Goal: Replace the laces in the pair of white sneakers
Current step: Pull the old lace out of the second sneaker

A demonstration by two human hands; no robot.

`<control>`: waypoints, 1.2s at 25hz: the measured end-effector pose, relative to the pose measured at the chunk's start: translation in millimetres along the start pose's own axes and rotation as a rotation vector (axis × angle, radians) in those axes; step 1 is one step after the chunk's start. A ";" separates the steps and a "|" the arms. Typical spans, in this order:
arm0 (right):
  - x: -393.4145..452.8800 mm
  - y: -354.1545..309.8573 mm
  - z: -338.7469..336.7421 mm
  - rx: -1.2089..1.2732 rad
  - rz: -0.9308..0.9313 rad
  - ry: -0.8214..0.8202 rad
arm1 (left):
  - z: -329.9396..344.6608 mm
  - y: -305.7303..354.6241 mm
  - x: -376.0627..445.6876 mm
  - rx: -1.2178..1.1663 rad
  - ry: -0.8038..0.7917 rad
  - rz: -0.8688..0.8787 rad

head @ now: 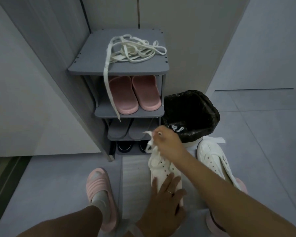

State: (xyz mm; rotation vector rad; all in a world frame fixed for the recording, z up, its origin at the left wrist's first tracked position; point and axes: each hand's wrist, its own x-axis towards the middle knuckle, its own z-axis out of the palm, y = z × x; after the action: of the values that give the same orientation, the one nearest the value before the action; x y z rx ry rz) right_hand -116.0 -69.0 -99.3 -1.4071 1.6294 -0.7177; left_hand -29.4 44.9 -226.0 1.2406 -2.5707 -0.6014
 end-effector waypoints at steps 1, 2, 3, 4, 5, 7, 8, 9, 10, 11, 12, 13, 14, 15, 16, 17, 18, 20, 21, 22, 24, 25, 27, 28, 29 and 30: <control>9.3 6.6 -19.4 0.018 0.078 0.035 | -3.8 2.1 1.7 0.019 -0.026 0.013; 19.6 5.9 -36.1 0.016 0.117 0.081 | -8.8 4.0 4.2 0.030 -0.033 0.025; 34.3 1.9 -51.9 0.012 0.108 0.145 | -10.5 6.2 4.5 0.045 -0.011 0.036; 48.4 -3.4 -66.2 0.014 0.082 0.219 | -15.9 9.6 4.3 0.074 -0.015 0.025; 60.8 -10.4 -81.1 0.015 0.051 0.278 | -16.1 11.2 4.2 0.047 -0.005 0.025; 78.2 -15.8 -104.9 -0.103 -0.002 0.287 | -11.4 7.6 4.7 0.033 -0.009 0.020; 80.3 -12.2 -113.4 -0.269 -0.011 0.240 | -11.5 7.3 5.4 0.045 -0.006 0.007; 79.3 -3.8 -119.7 -0.450 -0.005 0.189 | -12.9 8.3 7.1 0.060 0.000 0.013; 74.0 5.5 -122.7 -0.589 0.010 0.138 | -12.8 7.6 7.1 0.061 0.013 0.018; 63.0 14.4 -122.0 -0.656 0.034 0.073 | -13.3 7.9 7.2 0.050 0.029 0.026; 47.0 24.5 -119.5 -0.669 0.052 -0.001 | -14.9 7.6 7.8 0.036 0.042 0.035; 30.7 35.7 -117.7 -0.654 0.077 -0.070 | -20.4 7.6 8.3 0.024 0.032 0.044; 10.9 46.0 -117.0 -0.639 0.105 -0.122 | -23.1 3.9 7.5 0.022 0.038 0.054; -7.7 58.6 -117.7 -0.628 0.145 -0.146 | -29.1 1.2 6.5 -0.014 0.035 0.059; -26.2 71.5 -119.1 -0.621 0.179 -0.143 | -34.3 -2.5 6.7 -0.046 0.073 0.060; -43.6 83.0 -121.3 -0.607 0.225 -0.133 | -42.6 -6.2 8.7 -0.067 0.105 0.021; -58.5 91.0 -125.2 -0.588 0.265 -0.117 | -53.8 -8.0 11.0 -0.072 0.117 -0.059; -78.4 102.1 -131.6 -0.533 0.333 -0.127 | -76.8 -6.4 11.0 -0.174 0.037 -0.299; -85.9 105.1 -133.8 -0.487 0.354 -0.146 | -82.0 -6.5 8.8 -0.213 0.002 -0.390; -93.0 104.9 -134.8 -0.435 0.374 -0.184 | -83.1 -6.5 6.4 -0.228 -0.017 -0.443; -106.0 107.6 -131.8 -0.394 0.438 -0.297 | -81.1 -2.2 3.5 -0.246 -0.085 -0.486; -112.1 112.2 -127.3 -0.409 0.464 -0.337 | -79.0 0.5 3.3 -0.236 -0.124 -0.490; -123.4 121.2 -116.8 -0.459 0.514 -0.336 | -72.8 4.3 6.0 -0.160 -0.213 -0.475; -126.2 125.8 -112.0 -0.499 0.522 -0.267 | -72.7 6.6 8.0 -0.129 -0.227 -0.469; -127.3 128.6 -108.5 -0.559 0.509 -0.188 | -73.8 8.6 9.8 -0.120 -0.235 -0.470; -127.7 128.4 -107.0 -0.612 0.487 -0.137 | -74.2 9.0 10.6 -0.126 -0.232 -0.473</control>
State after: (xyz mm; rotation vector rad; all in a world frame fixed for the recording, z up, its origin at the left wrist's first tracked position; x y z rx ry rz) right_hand -270.7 70.7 -127.8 -1.3292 2.0643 0.1761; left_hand -14.7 22.0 -155.5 1.8431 -2.3615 -1.0358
